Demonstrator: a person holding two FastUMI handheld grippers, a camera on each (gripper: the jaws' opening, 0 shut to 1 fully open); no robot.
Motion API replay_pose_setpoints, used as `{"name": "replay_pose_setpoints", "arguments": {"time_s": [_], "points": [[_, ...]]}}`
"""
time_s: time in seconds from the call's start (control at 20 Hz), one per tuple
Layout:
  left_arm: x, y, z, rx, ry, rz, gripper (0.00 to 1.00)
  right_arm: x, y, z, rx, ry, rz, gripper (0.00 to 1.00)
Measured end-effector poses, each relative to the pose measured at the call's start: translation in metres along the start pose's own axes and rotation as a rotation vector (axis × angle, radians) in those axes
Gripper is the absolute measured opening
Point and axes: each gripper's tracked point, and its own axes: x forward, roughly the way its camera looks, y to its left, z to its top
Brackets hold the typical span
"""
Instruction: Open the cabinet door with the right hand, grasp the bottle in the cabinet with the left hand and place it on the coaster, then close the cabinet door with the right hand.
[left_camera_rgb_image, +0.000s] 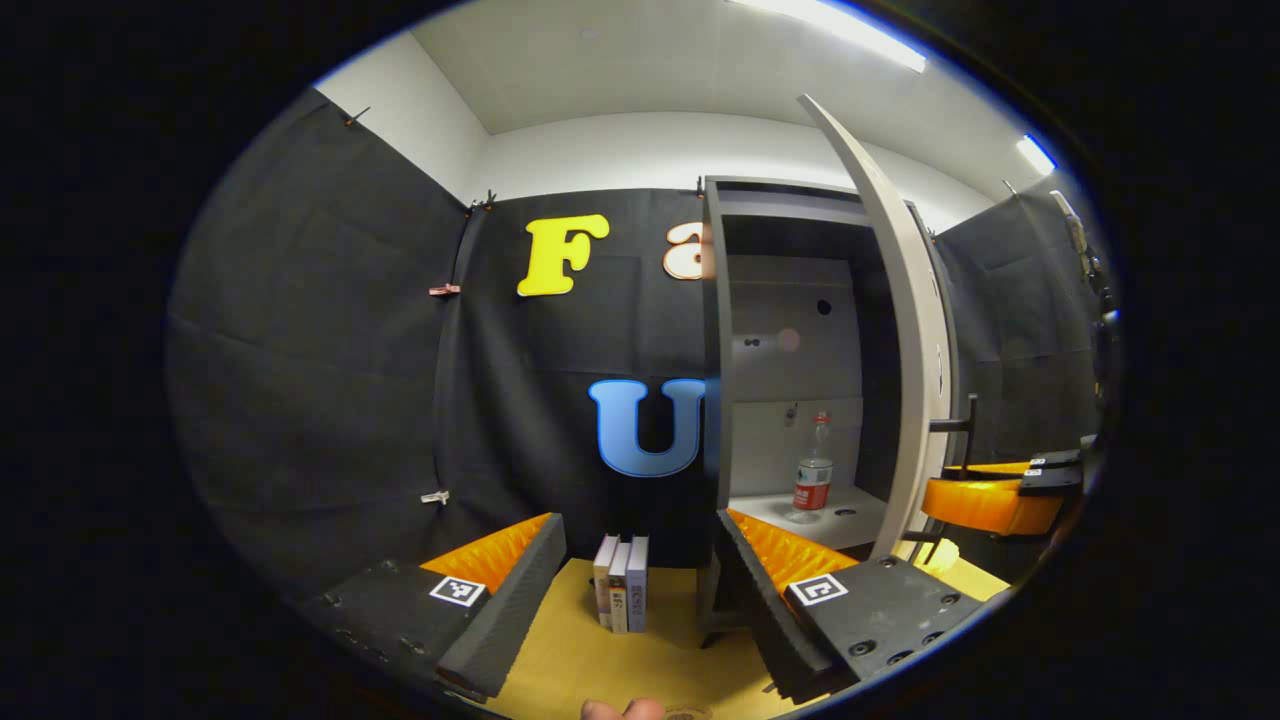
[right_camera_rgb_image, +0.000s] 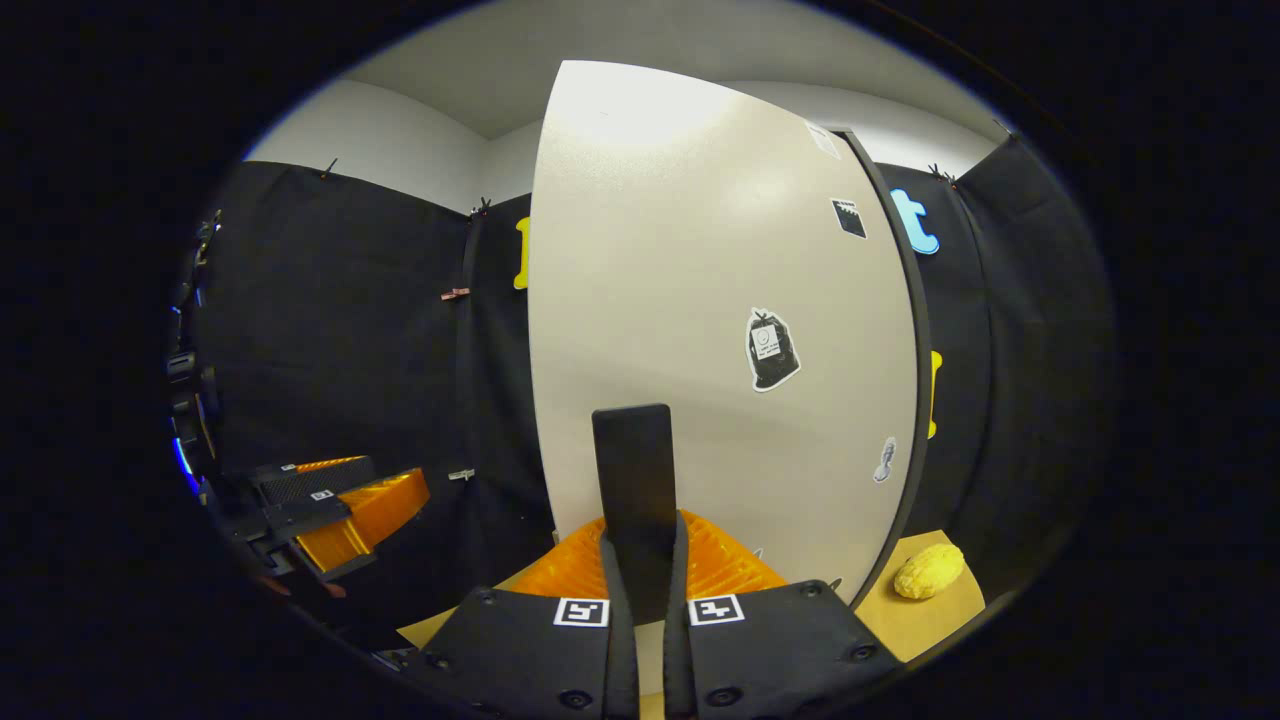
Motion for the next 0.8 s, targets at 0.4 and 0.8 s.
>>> {"name": "replay_pose_setpoints", "arguments": {"time_s": [0.4, 0.8], "points": [[0.020, -0.069, -0.002, -0.015, 0.000, -0.113, 0.94, -0.050, -0.042, 0.005, -0.011, -0.004, -0.081, 0.13], [0.044, -0.141, -0.002, -0.025, -0.011, -0.232, 0.95, -0.081, -0.097, 0.013, -0.017, -0.026, -0.232, 0.13]]}}
